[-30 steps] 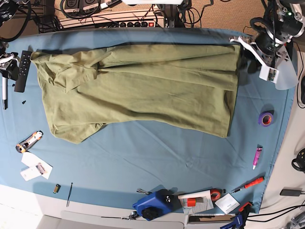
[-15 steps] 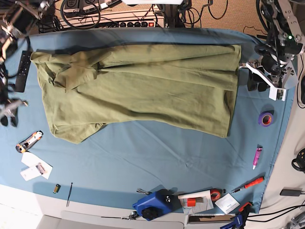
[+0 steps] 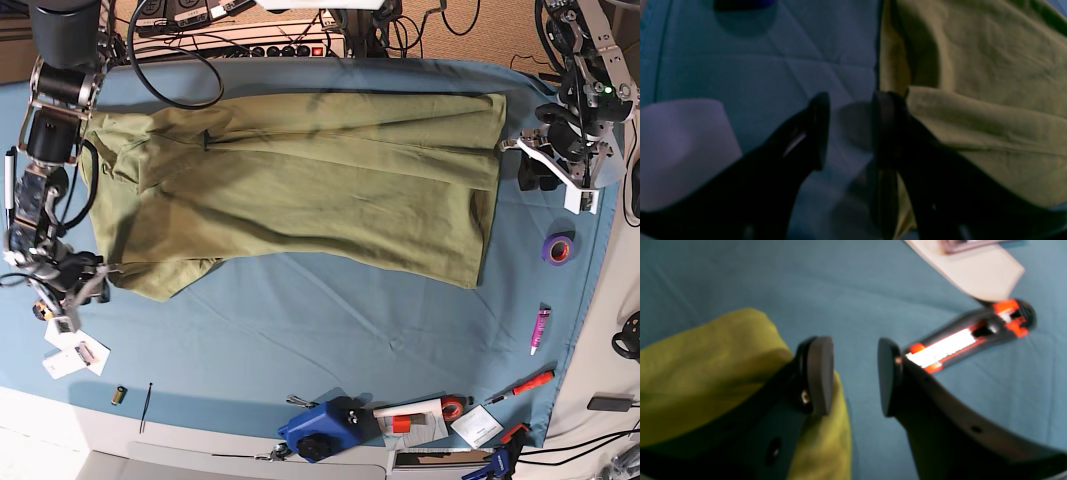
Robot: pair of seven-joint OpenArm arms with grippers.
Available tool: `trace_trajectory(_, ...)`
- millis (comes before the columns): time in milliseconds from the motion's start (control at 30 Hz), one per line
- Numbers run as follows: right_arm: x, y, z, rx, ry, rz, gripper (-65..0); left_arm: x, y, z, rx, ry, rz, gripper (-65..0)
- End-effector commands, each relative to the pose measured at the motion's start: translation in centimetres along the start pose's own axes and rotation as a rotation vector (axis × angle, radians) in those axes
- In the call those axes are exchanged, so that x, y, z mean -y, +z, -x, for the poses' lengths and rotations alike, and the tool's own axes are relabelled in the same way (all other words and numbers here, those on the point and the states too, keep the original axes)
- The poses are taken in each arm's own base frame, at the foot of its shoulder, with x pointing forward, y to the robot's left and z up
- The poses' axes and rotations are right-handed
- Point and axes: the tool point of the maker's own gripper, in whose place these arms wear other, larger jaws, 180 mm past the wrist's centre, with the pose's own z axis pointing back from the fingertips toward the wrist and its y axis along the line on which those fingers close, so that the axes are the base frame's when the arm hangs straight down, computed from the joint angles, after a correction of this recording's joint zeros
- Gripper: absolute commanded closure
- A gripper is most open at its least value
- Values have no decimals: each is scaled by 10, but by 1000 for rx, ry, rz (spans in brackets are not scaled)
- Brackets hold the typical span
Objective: Layout the t-shirt on the table in an organized manner, then fold the t-shirt properly
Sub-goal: 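Lower the right gripper onto the shirt's hem corner and grasp it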
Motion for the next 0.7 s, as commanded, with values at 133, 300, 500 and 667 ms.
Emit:
trace_trajectory(133, 5, -2, -2, -47, 59, 24, -225, 0, 3, -12, 43, -13, 3, -217)
trace_trajectory(300, 2, -3, 8, -90, 67, 20, -67, 0, 3, -12, 43, -13, 3, -217)
trace_trajectory(500, 8, 9, 21, -217, 14, 70, 0, 0, 3, -12, 43, -13, 2, -217)
trace_trajectory(667, -9, 24, 1, -143, 99, 72, 0, 0, 3, -15, 59, -12, 3, -217)
